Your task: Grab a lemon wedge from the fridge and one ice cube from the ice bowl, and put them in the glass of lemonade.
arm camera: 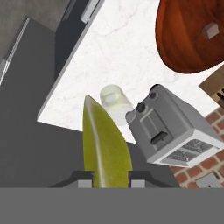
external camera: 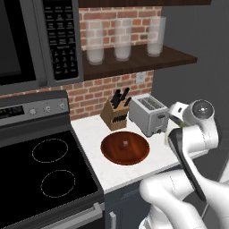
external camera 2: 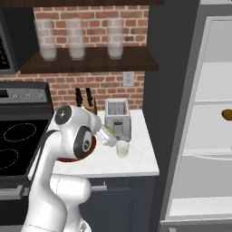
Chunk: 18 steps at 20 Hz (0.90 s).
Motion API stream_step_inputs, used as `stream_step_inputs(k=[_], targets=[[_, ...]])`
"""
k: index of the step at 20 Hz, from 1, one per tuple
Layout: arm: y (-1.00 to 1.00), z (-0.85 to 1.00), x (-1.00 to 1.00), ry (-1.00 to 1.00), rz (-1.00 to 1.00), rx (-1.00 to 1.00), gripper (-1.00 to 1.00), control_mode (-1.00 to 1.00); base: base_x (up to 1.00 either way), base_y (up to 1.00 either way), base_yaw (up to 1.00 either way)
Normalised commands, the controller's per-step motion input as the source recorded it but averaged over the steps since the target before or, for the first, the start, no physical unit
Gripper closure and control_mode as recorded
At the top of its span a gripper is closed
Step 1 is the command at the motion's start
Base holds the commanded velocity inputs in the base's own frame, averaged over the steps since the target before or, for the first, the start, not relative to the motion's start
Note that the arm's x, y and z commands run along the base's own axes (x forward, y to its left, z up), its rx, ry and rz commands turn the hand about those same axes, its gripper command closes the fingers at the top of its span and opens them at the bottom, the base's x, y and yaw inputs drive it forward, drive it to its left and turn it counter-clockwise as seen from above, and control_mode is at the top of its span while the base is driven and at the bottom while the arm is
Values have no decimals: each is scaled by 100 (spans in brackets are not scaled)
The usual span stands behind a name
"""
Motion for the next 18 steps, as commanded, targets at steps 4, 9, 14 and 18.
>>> stream_step_inputs(k=[4,9,14,18], targets=[[0,-9,37,0,0,0,100,-100,0,0,0],[-4,-10,34,0,0,0,100,-100,0,0,0],[-13,-12,28,0,0,0,100,-100,0,0,0],[-14,-10,17,0,0,0,100,-100,0,0,0]])
